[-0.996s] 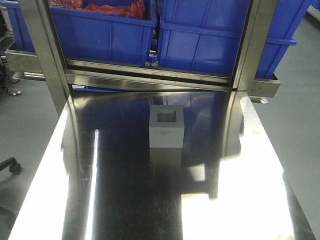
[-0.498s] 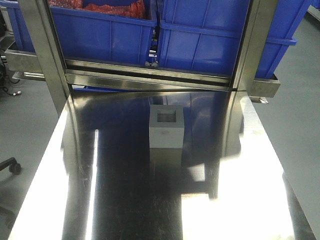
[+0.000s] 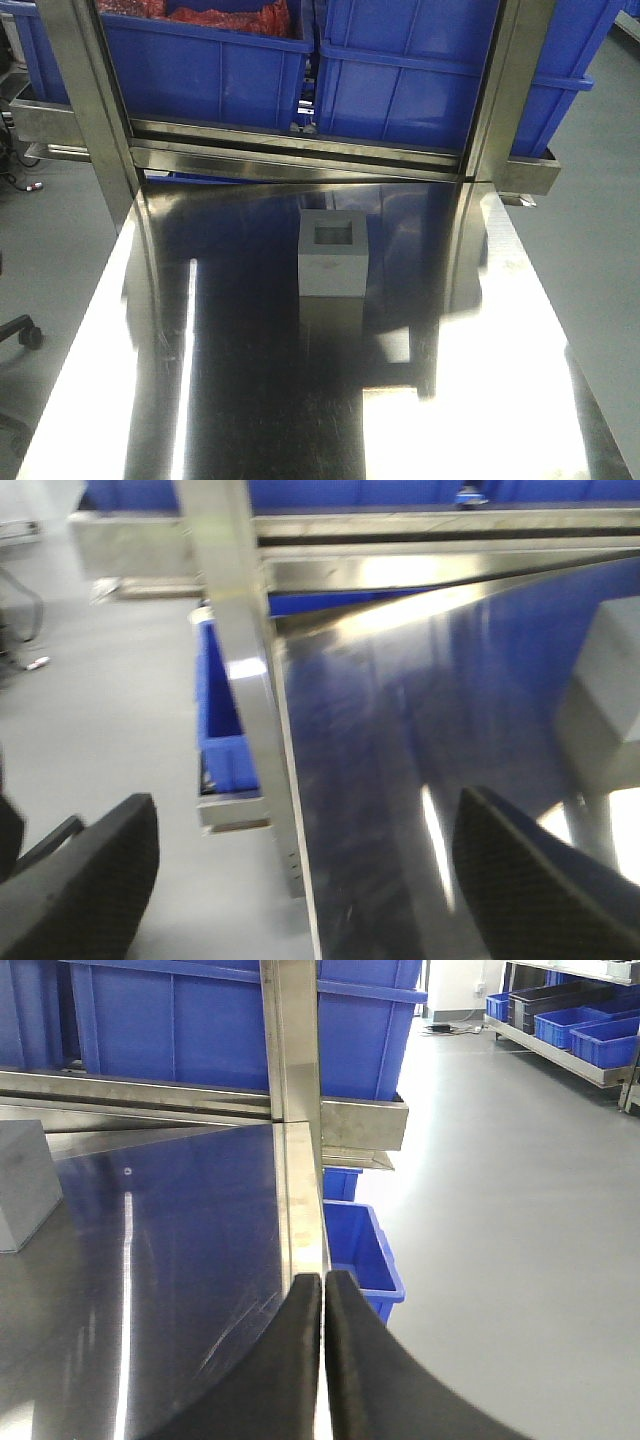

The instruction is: Sort gray base to blue bin

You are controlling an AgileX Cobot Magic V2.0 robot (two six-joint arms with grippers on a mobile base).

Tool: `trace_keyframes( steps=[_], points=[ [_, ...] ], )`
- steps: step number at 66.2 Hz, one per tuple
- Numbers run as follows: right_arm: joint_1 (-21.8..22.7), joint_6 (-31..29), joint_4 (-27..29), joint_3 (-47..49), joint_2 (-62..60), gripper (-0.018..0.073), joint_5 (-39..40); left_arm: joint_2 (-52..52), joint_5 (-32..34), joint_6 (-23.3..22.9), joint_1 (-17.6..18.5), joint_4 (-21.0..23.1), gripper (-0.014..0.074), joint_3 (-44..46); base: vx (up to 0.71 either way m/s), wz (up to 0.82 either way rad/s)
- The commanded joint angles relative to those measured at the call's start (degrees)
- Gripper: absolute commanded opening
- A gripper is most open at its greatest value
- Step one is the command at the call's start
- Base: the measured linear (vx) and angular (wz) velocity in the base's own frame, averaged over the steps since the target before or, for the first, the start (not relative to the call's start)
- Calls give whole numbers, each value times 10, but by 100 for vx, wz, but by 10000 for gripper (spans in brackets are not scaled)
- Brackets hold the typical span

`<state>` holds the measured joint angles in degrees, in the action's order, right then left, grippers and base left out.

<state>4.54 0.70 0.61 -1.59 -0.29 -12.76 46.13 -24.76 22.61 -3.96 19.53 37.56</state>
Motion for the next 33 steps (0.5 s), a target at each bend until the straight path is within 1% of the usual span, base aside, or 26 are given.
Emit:
trace_keyframes(
  steps=[1,4,9,12,16,20,22,29,31,33],
  points=[
    [1,-7,-2,-1,10,-5,42,52,41,62,3,73,587,58,0,0],
    [1,-7,-2,-1,10,-5,42,74,36,85,3,93,587,80,0,0],
    [1,-7,-2,-1,10,-5,42,113,26,111,4,129,587,115,0,0],
    [1,-7,-2,-1,10,-5,42,136,24,122,11,139,587,133,0,0],
    [1,-7,-2,-1,10,-5,42,160,26,131,25,140,587,161,0,0],
    [1,-7,-2,-1,10,-5,42,186,31,131,49,140,587,187,0,0],
    [1,-7,-2,-1,10,-5,42,201,35,131,67,139,587,200,0,0],
    [1,-7,-2,-1,10,-5,42,247,45,131,110,136,587,238,0,0],
    [1,-7,-2,-1,10,-5,42,263,48,131,127,135,587,250,0,0],
    [1,-7,-2,-1,10,-5,42,276,49,131,135,135,587,260,0,0]
  ],
)
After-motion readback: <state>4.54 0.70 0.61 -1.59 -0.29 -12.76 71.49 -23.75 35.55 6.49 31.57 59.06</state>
